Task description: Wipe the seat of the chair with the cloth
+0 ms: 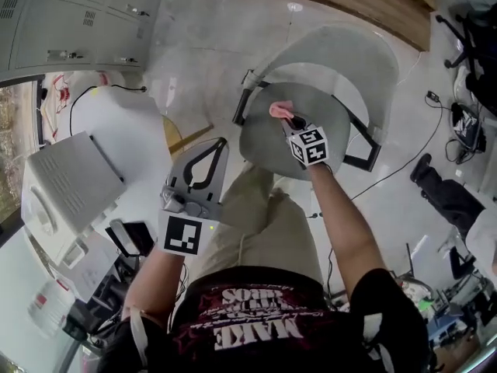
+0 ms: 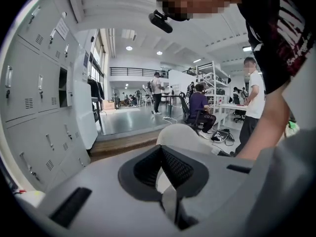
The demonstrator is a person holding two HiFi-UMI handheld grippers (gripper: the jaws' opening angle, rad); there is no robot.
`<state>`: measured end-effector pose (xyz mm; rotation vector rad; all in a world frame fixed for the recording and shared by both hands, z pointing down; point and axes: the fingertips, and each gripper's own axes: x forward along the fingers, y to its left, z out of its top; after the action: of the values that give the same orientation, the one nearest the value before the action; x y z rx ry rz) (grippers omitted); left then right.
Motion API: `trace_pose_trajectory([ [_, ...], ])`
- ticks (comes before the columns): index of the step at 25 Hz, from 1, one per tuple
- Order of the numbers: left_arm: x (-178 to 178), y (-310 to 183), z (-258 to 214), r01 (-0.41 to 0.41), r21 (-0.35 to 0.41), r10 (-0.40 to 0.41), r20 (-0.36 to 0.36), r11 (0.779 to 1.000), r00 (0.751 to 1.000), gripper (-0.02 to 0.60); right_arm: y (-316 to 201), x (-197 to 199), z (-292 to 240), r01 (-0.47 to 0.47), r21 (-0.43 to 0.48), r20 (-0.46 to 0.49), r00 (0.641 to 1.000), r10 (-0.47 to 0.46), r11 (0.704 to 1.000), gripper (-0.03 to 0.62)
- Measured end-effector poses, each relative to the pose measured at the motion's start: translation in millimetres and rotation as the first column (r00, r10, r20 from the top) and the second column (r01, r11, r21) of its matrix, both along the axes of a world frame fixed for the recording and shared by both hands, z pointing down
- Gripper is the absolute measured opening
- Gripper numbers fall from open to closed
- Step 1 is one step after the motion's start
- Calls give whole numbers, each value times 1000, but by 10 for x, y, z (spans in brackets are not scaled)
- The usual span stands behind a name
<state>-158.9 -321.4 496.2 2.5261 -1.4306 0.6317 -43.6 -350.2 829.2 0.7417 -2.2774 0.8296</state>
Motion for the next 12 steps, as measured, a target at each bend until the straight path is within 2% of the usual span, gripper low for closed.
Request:
trace_pose_trajectory([
  [4, -99, 24, 269, 37, -56, -38, -20, 998, 999, 3, -50, -170, 650, 62, -44, -111, 992, -66, 997, 31],
  [8, -163, 68, 456, 36, -94, -38, -13, 995, 999, 3, -88, -270, 1104, 81, -92, -203, 974, -98, 992, 31],
  [12, -181, 58, 546, 36, -106, -38, -13, 994, 999, 3, -123, -53, 1336, 48, -149, -272, 958, -88, 988, 31],
])
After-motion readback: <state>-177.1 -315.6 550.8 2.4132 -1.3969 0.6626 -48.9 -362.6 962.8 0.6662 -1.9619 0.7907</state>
